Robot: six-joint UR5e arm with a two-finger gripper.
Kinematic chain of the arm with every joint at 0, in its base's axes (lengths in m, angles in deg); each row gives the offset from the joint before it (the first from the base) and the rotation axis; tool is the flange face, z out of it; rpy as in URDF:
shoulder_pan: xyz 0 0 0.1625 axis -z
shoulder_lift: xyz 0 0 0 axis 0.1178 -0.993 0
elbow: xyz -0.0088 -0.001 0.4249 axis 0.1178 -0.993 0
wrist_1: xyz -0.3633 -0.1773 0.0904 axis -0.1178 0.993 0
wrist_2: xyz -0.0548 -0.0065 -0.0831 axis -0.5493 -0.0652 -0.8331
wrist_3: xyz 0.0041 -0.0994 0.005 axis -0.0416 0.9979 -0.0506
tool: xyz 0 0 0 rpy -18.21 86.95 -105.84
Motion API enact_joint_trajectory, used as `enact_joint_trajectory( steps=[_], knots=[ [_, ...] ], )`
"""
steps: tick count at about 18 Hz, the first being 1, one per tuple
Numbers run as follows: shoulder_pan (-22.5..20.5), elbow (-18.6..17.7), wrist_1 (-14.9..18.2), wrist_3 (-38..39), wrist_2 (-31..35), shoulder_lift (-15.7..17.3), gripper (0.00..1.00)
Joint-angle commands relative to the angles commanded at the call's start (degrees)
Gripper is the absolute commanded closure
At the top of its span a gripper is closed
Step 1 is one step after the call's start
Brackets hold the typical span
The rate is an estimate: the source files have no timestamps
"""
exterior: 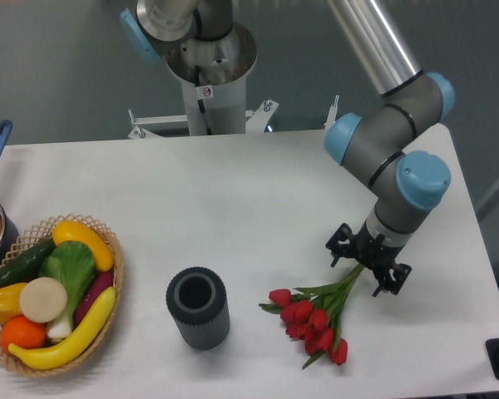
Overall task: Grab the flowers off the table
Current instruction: 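Lower the gripper down onto the tulip stems, then close the gripper around the tulip stems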
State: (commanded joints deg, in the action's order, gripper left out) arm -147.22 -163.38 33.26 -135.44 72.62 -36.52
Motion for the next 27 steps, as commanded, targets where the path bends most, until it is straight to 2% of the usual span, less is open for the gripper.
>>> enact_joint_trajectory(
  steps=[7, 13, 14, 23, 27],
  knots=[
    [0.09, -2.02, -0.53, -0.53, 1.49, 0.26, 0.01],
    [0.18, -2.20, -0.70, -0.09, 1.94, 0.35, 0.45],
    [0.18, -2.20, -0.71, 0.00, 1.94, 0.35, 0.50],
    [0.09, -2.37, -0.62, 0.26, 2.03, 0.70, 0.79],
    [-0.09, -3.16, -0.44, 0.26, 2.03, 1.49, 0.87]
  ],
)
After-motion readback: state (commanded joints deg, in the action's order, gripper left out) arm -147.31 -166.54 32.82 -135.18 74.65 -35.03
